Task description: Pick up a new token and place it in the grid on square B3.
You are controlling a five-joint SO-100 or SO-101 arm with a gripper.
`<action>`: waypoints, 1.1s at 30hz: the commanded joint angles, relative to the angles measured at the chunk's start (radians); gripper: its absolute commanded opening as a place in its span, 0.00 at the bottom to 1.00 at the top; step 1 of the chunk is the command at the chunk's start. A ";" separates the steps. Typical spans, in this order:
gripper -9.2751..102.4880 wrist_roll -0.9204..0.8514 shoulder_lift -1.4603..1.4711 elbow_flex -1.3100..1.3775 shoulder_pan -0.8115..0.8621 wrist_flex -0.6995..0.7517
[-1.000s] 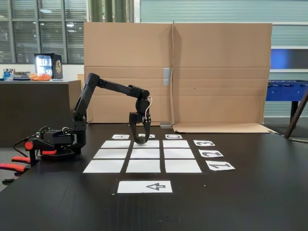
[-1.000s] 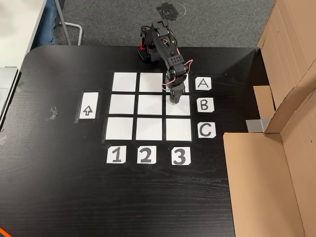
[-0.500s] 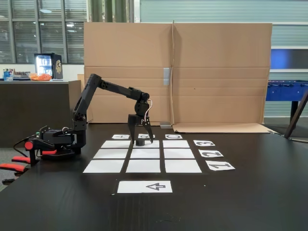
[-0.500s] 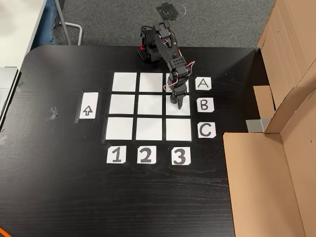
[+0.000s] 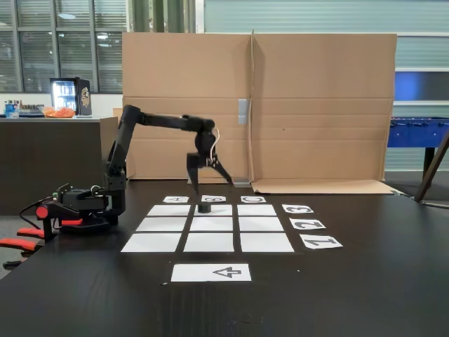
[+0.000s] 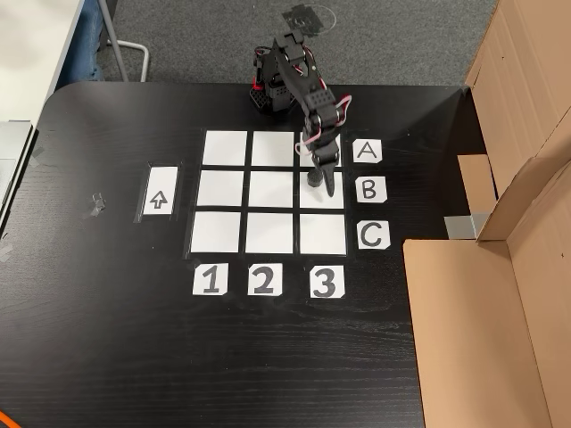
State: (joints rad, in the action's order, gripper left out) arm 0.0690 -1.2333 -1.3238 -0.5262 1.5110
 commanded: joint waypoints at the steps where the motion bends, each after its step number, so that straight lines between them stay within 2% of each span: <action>1: 0.53 -0.009 -0.086 0.081 0.008 0.043; 10: 0.53 -0.038 -0.209 0.107 0.163 0.074; 22: 0.53 -0.173 -0.379 0.156 0.499 0.161; 33: 0.53 -0.354 -0.474 0.077 0.890 0.161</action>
State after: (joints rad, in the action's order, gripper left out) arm -0.2454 -1.6521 -1.2349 0.2715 1.6751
